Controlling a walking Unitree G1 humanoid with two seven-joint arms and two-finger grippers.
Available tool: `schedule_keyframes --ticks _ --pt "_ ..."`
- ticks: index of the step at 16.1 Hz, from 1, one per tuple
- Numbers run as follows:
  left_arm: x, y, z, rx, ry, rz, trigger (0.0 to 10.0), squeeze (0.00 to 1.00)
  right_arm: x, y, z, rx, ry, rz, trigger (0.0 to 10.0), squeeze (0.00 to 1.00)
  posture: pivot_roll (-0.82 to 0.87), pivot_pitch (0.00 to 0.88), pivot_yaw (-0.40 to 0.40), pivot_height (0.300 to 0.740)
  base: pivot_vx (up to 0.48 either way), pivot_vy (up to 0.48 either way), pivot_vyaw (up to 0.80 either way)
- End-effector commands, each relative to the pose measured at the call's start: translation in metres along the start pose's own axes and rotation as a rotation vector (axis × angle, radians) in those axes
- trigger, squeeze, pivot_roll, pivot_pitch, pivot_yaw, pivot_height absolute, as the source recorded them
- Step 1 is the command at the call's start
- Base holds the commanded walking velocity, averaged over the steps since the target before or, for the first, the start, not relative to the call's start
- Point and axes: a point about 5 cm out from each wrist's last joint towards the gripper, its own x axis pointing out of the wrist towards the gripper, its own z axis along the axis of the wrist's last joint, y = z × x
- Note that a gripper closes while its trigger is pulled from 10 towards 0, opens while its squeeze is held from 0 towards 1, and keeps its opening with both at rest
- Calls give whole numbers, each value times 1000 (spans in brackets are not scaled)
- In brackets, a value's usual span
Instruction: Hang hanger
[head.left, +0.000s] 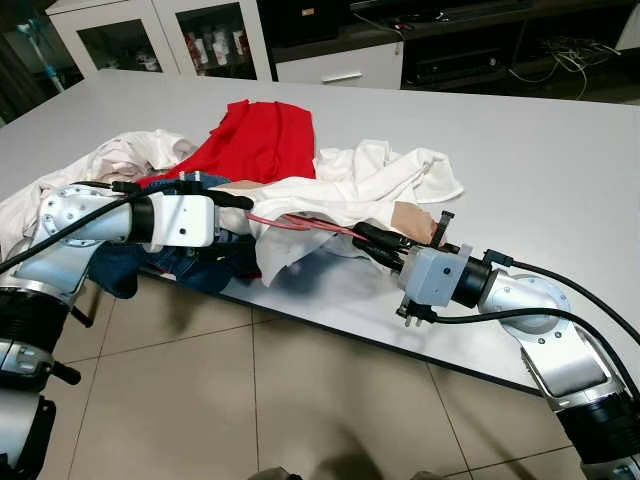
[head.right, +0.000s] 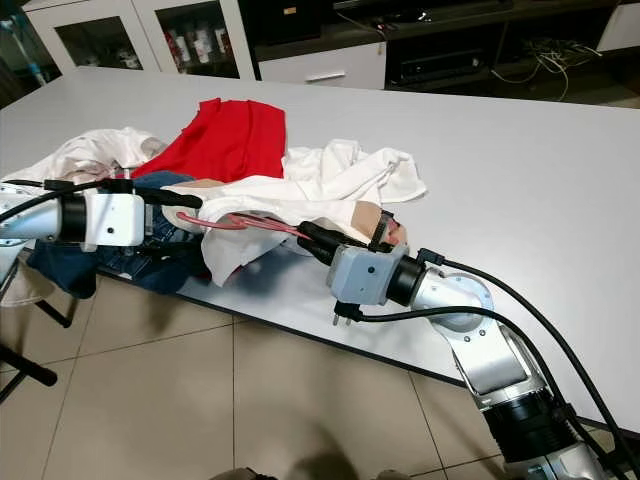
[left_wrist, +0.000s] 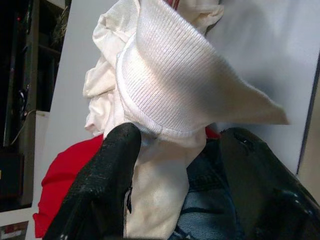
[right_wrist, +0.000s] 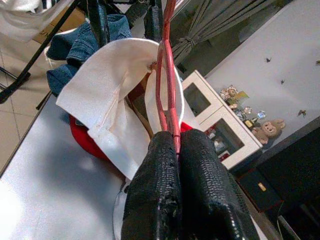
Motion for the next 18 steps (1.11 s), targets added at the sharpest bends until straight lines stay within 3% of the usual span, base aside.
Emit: schedule_keyframes --ticks 1,4,6,7,8,18 --pt "1 -1 -3 -2 25 -4 10000 0 6 -8 16 -32 -93 -16 10000 0 -126 0 127 740 0 0 0" --pt "3 0 -4 -1 12 31 9569 0 7 -11 21 -35 -120 -33 10000 0 -126 0 127 740 0 0 0" --pt "4 0 -5 2 1 45 4667 0 8 -14 25 -37 -144 -45 10000 0 -126 0 127 740 0 0 0" --pt "5 -1 -4 0 -9 49 3451 0 8 -15 27 -42 -150 -50 10000 0 -123 0 119 740 0 0 0" --pt "5 -1 -4 -4 -16 49 0 0 8 -16 27 -44 -153 -53 10000 0 -123 0 119 740 0 0 0" --pt "9 -12 -4 -81 -109 11 0 0 10 -21 33 -48 -191 -83 10000 0 -122 0 123 740 0 0 0"
